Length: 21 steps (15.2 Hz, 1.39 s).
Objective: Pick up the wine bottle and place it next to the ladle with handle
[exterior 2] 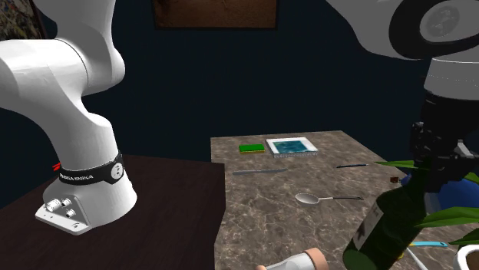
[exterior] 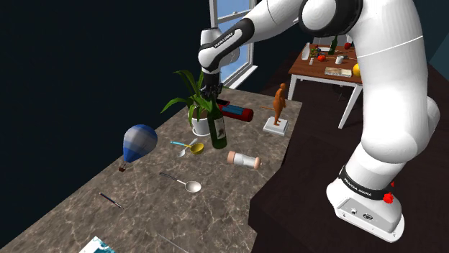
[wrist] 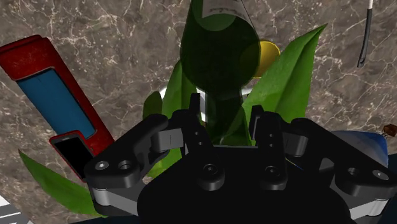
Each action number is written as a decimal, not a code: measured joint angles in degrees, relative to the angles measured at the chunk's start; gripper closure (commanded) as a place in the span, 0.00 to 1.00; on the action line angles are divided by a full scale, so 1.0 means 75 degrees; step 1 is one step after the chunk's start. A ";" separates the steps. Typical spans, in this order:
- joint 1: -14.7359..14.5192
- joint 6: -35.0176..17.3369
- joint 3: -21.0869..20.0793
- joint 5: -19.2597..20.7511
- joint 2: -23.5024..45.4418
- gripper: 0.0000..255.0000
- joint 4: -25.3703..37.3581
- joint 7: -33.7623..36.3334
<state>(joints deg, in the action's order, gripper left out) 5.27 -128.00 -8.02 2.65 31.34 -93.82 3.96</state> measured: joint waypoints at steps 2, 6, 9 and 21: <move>-0.0002 -0.0146 0.0010 0.0013 0.0090 1.00 -0.0056 0.0000; -0.0023 -0.0418 0.0029 0.0043 0.0318 1.00 -0.0102 0.0015; -0.0019 -0.0470 0.0033 0.0047 0.0353 1.00 -0.0117 0.0011; 0.0006 -0.0312 0.0017 0.0021 0.0135 0.00 -0.0173 -0.0006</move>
<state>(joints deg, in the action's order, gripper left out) 5.31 -130.35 -7.90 2.80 32.35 -95.12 3.92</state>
